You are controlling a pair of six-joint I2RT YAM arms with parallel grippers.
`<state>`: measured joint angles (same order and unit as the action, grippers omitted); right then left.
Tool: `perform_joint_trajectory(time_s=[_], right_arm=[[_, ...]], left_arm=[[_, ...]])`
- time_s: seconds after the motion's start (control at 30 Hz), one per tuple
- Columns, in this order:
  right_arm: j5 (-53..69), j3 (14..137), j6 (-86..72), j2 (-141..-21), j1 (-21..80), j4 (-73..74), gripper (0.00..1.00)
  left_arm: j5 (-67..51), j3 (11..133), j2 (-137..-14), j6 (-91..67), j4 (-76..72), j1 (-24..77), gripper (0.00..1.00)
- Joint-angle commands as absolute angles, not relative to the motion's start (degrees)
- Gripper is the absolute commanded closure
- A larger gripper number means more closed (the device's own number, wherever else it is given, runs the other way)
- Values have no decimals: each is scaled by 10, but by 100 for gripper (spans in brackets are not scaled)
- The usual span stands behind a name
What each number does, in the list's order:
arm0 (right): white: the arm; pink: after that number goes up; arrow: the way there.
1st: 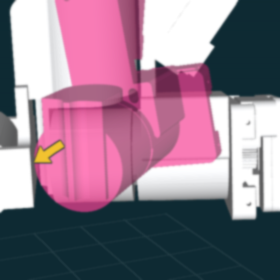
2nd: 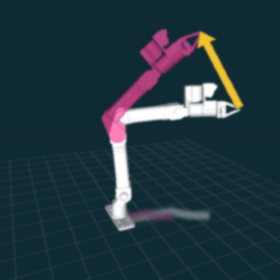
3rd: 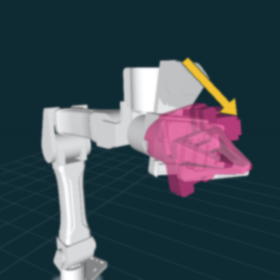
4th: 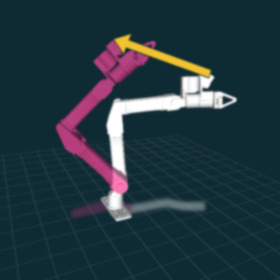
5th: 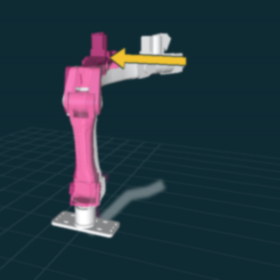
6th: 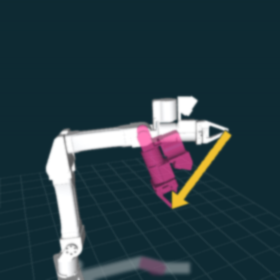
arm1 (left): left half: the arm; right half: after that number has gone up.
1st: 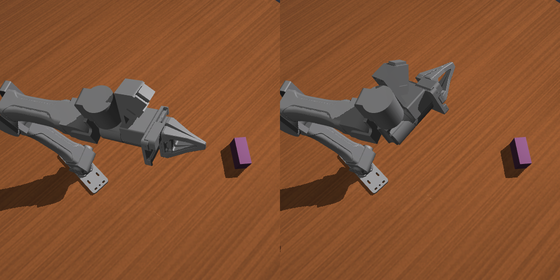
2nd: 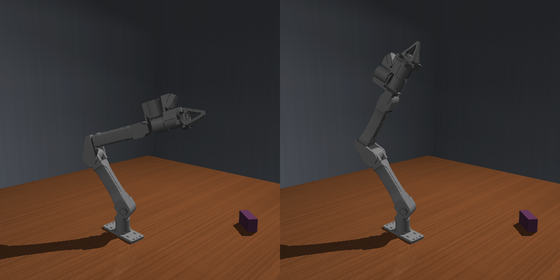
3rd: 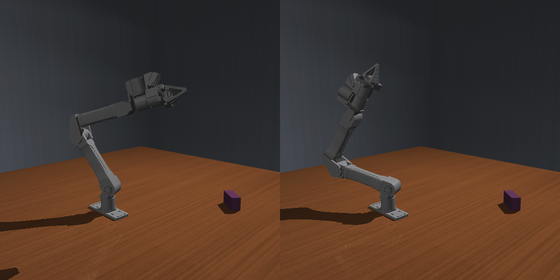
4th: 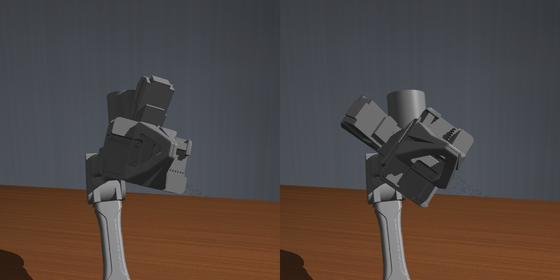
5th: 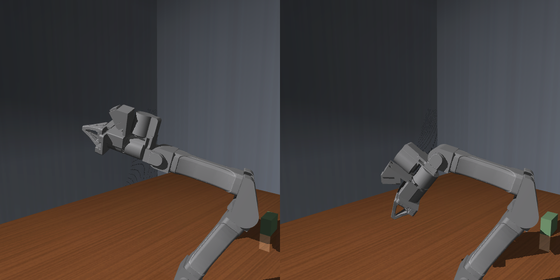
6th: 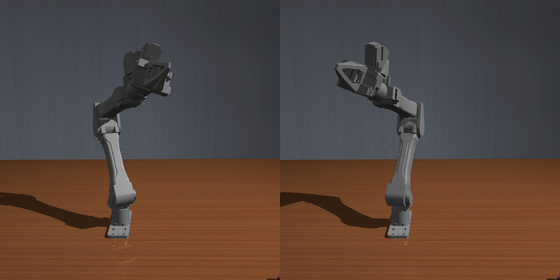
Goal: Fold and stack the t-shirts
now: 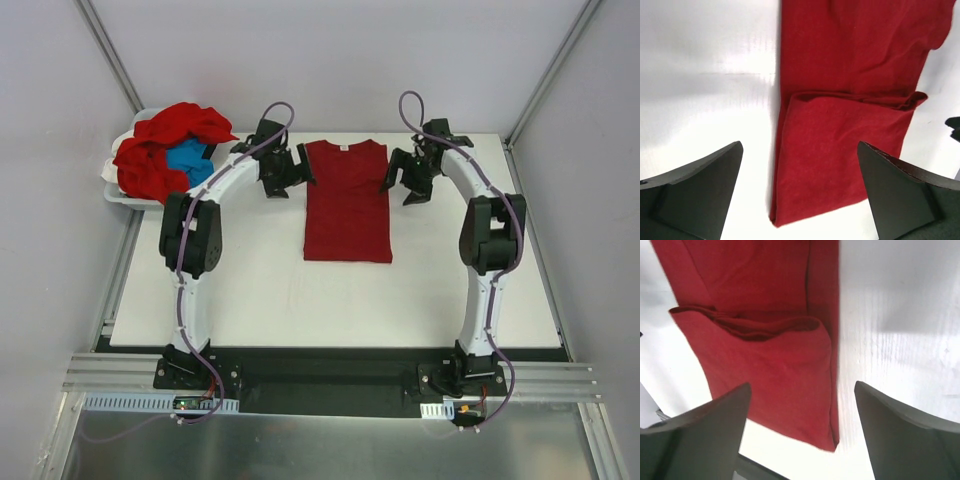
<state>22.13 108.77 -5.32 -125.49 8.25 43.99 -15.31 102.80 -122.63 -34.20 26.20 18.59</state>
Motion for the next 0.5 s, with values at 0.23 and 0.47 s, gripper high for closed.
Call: perform_joint_trajectory(time_s=[0.23,0.47], right_arm=[[232,828,-98,-974,133,376,0],[135,617,-113,-847,170,382,5]], left_arm=[[-157,828,-959,-359,266,224,1],[-161,611,-844,-433,201,256,19]])
